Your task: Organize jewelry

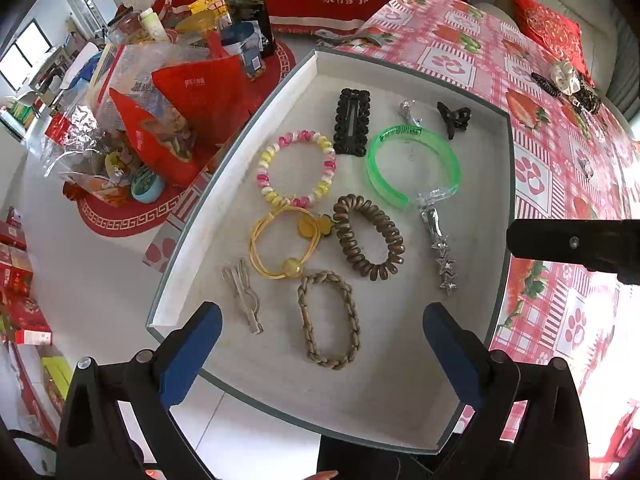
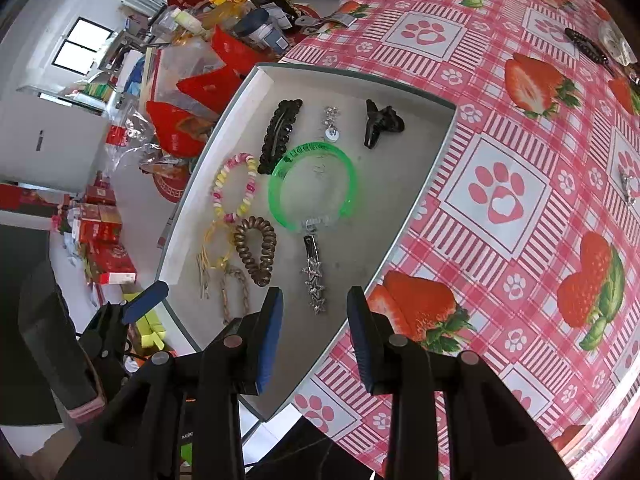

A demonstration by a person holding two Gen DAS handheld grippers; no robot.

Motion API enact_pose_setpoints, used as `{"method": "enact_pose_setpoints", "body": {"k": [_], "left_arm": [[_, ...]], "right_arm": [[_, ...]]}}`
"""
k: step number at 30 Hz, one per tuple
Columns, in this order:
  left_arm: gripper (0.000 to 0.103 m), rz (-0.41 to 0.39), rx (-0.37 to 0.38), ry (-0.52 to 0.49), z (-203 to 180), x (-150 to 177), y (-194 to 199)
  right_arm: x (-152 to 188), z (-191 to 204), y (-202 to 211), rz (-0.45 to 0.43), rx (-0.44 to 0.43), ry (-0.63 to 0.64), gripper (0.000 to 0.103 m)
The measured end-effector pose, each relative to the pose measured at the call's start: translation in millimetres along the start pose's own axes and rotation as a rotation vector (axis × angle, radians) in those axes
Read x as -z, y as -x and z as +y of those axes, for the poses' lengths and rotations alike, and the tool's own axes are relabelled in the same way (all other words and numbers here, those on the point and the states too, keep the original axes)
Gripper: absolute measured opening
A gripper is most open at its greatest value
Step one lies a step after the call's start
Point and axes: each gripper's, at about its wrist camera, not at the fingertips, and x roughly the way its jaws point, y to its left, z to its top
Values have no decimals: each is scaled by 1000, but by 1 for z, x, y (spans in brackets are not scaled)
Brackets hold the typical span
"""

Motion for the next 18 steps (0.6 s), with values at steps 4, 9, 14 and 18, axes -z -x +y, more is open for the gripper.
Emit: {"method": "enact_pose_setpoints", "body": {"k": [4, 9, 14, 18], "left_arm": [[103, 17, -2, 6, 1, 3, -3], [103, 33, -8, 17, 3, 6, -2], [103, 35, -9, 37, 6, 6, 0], [103, 13, -48, 26, 6, 6, 5]], "right_arm": [[4, 4, 2, 1, 39, 22, 36], [7, 12, 1, 14, 99, 59, 40], [8, 18, 2, 21, 133, 88, 41], [9, 22, 2, 33, 166, 112, 44]]}}
